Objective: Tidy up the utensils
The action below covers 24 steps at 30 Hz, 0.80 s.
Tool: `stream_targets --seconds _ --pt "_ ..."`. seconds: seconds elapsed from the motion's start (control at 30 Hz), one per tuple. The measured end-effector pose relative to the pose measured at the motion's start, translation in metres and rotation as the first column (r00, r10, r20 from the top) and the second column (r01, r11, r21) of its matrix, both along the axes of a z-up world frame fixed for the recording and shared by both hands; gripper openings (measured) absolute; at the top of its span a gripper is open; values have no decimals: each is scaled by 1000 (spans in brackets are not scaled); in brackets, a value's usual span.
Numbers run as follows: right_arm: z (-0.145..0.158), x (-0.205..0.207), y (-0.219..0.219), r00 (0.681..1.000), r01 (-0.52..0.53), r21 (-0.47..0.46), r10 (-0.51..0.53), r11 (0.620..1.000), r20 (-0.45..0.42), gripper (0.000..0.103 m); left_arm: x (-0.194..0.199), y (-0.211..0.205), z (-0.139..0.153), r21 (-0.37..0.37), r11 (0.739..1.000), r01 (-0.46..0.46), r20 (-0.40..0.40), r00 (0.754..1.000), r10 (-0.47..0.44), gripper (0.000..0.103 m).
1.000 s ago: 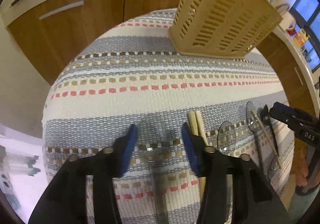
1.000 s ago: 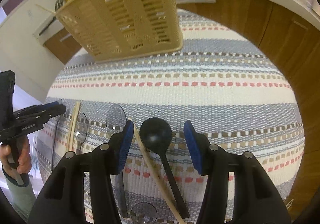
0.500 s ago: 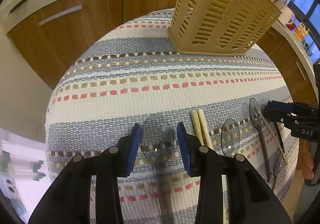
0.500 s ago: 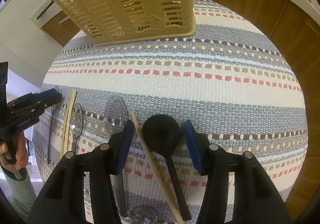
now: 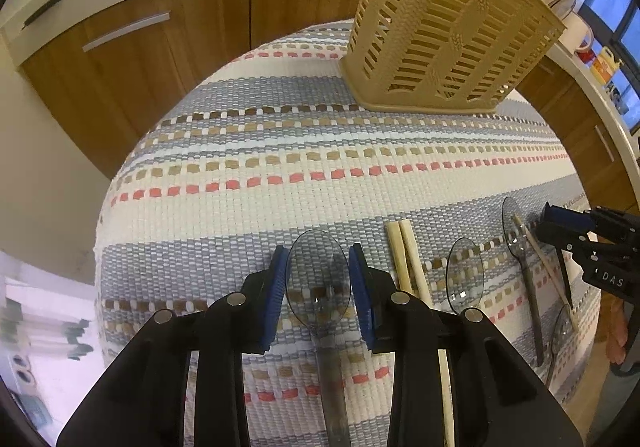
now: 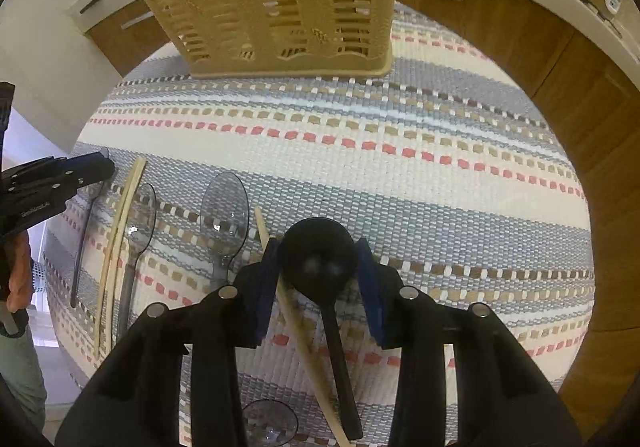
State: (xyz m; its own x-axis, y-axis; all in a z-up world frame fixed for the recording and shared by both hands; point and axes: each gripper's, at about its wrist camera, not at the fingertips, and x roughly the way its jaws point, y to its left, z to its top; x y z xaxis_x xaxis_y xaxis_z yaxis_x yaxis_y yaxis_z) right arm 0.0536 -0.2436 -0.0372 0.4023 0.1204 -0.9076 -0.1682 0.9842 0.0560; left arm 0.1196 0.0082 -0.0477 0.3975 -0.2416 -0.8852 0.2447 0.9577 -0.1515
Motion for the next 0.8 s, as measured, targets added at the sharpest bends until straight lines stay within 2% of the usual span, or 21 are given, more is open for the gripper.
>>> stream_targets --seconds 0.17,0.27,0.37,0.53,0.63,0.8 --pt "19 -11 -5 997 -18 11 17 1000 80 35 -10 7 8 -62 998 -11 35 999 13 29" --pt "48 -28 -8 979 -41 52 29 998 202 35 -22 9 29 -88 996 -13 121 992 23 29" --pt "77 -42 -12 949 -46 100 12 994 315 35 -37 9 63 -127 992 -3 244 969 34 29" --pt "123 -50 -23 869 -42 204 -65 978 490 35 -51 13 118 -245 969 -16 415 902 120 29" --pt "144 -47 -30 816 -52 252 -105 966 568 35 -51 11 155 -288 958 -7 539 826 168 29" --pt "174 -33 -33 728 -65 312 -168 948 665 35 -39 0 197 -364 931 30 649 725 230 29"
